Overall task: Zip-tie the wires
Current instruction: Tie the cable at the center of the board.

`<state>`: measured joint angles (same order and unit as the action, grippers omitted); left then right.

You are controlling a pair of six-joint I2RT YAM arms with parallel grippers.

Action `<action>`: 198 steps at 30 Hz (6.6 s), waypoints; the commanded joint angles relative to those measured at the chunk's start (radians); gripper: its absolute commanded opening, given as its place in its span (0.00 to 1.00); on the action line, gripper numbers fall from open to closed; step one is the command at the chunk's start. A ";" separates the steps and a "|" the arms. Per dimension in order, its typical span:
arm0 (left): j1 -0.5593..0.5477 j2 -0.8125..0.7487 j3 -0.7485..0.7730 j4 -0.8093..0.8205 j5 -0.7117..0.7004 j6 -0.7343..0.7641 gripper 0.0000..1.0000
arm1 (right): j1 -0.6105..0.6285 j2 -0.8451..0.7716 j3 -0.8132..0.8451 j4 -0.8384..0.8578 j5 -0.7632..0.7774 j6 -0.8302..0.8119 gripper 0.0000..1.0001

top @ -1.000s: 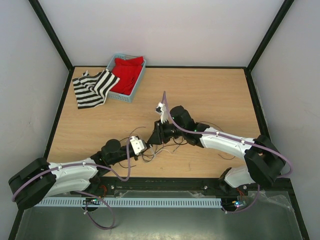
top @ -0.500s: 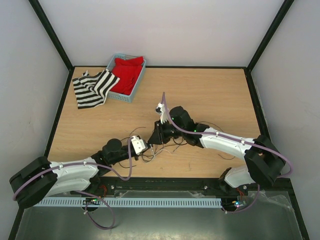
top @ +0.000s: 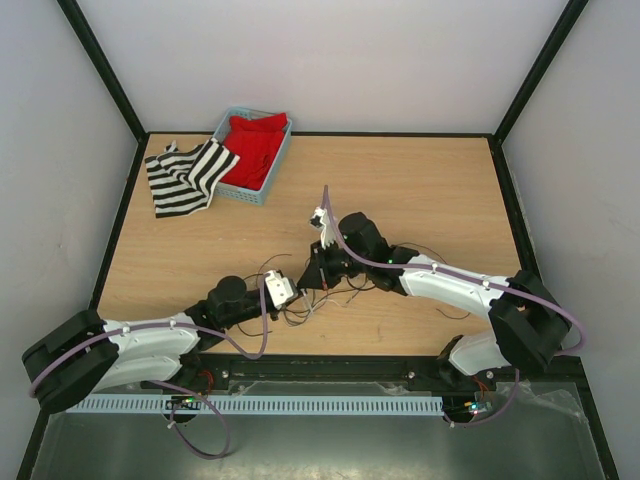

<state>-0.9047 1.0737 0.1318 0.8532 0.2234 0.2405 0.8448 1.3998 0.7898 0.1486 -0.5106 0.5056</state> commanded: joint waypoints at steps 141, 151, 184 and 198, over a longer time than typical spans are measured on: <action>-0.078 0.013 0.221 -0.301 -0.463 -0.617 0.00 | -0.013 -0.007 0.015 0.052 0.493 0.327 0.00; -0.091 0.007 0.184 -0.302 -0.492 -0.645 0.00 | -0.058 0.010 0.045 0.044 0.472 0.294 0.00; -0.090 -0.018 0.190 -0.300 -0.532 -0.633 0.00 | -0.002 0.089 -0.027 0.068 0.209 0.368 0.26; -0.090 -0.064 0.170 -0.302 -0.534 -0.645 0.00 | -0.003 0.092 0.061 -0.024 0.340 0.228 0.00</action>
<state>-0.9901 1.0504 0.3119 0.4942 -0.2905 -0.3943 0.8345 1.4807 0.7841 0.2073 -0.2459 0.8318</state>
